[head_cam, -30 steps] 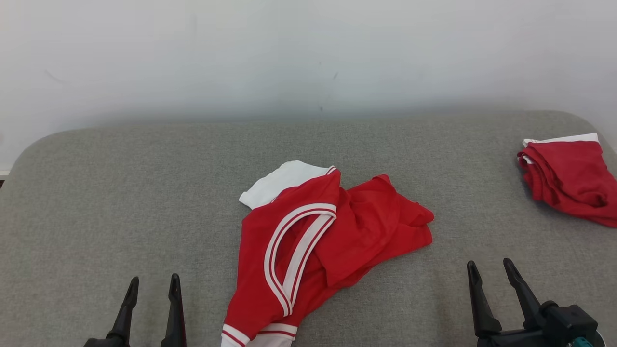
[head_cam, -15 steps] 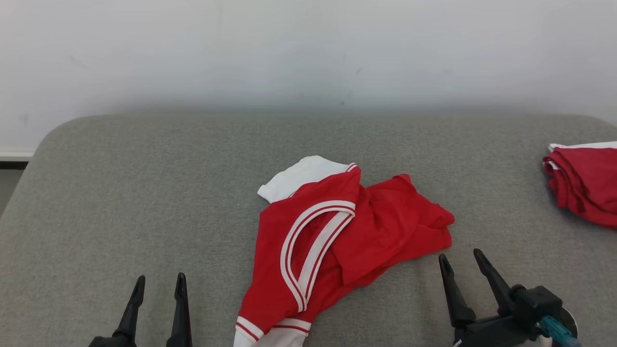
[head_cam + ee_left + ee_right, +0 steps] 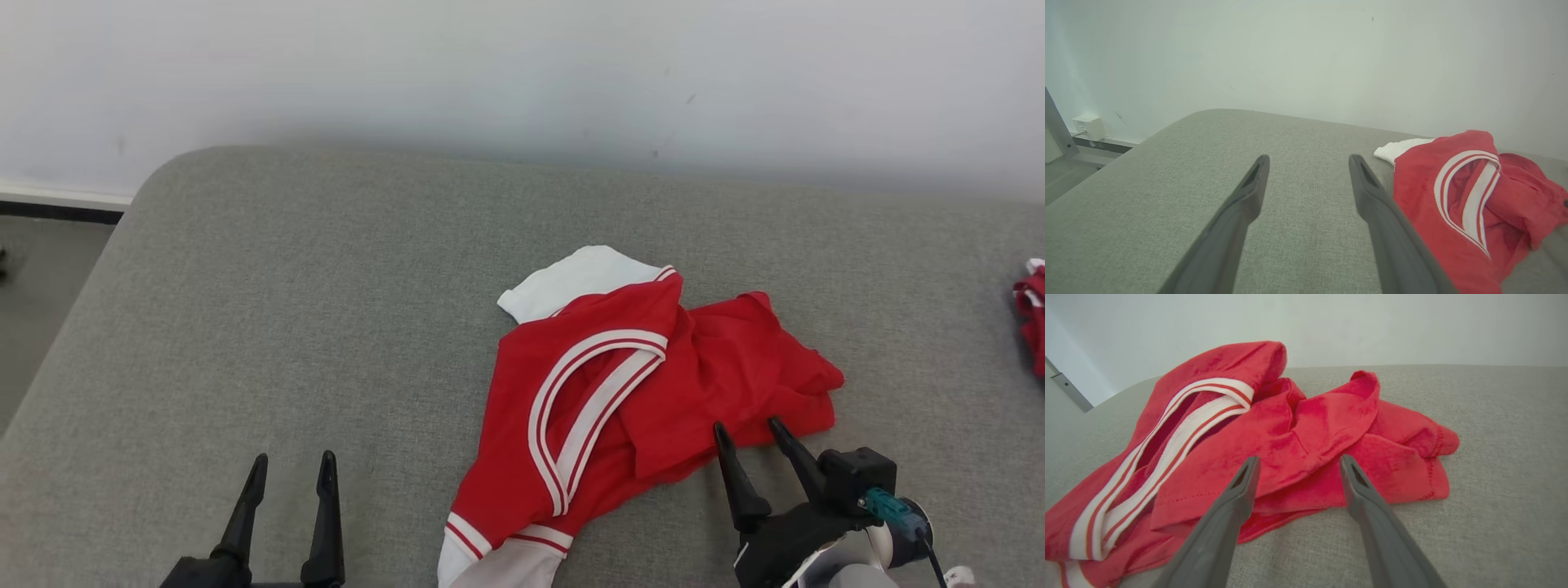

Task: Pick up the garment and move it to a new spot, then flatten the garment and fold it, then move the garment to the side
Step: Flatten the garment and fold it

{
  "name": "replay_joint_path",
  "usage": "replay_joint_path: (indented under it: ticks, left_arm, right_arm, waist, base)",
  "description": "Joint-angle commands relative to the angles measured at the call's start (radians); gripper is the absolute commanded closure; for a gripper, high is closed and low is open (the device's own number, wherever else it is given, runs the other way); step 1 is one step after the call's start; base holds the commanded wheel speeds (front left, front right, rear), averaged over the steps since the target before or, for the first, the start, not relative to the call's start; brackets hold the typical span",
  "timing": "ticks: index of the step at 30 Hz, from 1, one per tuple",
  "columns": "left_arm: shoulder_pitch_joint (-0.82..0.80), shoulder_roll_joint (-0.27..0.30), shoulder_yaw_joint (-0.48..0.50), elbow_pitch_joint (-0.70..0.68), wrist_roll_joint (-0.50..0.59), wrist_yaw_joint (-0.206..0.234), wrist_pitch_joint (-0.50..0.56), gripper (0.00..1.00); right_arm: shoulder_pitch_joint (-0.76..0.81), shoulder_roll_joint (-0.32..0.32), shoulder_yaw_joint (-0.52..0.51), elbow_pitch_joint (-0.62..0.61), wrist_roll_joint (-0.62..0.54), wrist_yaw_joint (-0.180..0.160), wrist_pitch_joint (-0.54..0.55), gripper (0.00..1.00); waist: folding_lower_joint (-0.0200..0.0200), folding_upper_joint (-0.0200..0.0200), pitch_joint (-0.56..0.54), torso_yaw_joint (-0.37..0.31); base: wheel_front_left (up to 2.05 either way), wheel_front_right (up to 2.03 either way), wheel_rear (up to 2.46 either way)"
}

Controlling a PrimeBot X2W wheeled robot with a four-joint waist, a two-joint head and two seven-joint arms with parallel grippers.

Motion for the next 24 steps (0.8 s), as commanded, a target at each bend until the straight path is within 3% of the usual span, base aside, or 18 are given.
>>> replay_joint_path:
  ticks: [1,6,8,10,19,24]
  left_arm:
    - [-0.017,0.0,-0.001,0.001,-0.004,0.005,-0.003,0.0]
    - [-0.021,0.0,-0.002,-0.001,-0.004,0.007,-0.003,0.0]
    - [-0.023,0.0,-0.002,-0.002,-0.004,0.011,-0.003,0.0]
    - [-0.026,0.0,-0.003,-0.002,-0.005,0.015,-0.003,0.0]
    - [-0.027,0.0,-0.007,0.005,-0.007,0.01,-0.003,0.0]
    - [-0.022,0.0,-0.005,0.012,-0.007,0.008,-0.003,0.0]
  right_arm:
    - [-0.014,0.001,-0.001,0.017,0.006,-0.003,-0.007,0.0]
    - [-0.056,0.014,0.002,0.098,0.033,-0.003,-0.014,0.0]
    - [-0.066,0.021,0.008,0.126,0.053,-0.003,-0.017,0.46]
    - [-0.09,0.02,0.011,0.125,0.06,-0.003,-0.018,1.0]
    - [-0.099,-0.005,-0.026,-0.029,0.043,-0.003,-0.019,1.0]
    - [-0.105,-0.046,-0.038,-0.179,0.028,-0.003,-0.019,1.0]
  waist:
    - [0.0,0.0,0.025,0.028]
    - [0.0,0.0,0.038,0.044]
    - [0.0,0.0,0.042,0.045]
    - [0.0,0.0,0.045,0.045]
    - [0.0,0.0,0.039,0.021]
    - [0.0,0.0,0.021,-0.001]
  base:
    - [0.0,0.0,0.0]
    - [0.0,0.0,0.0]
    - [0.0,0.0,0.0]
    - [0.0,0.0,0.0]
    - [0.0,0.0,0.0]
    - [0.0,0.0,0.0]
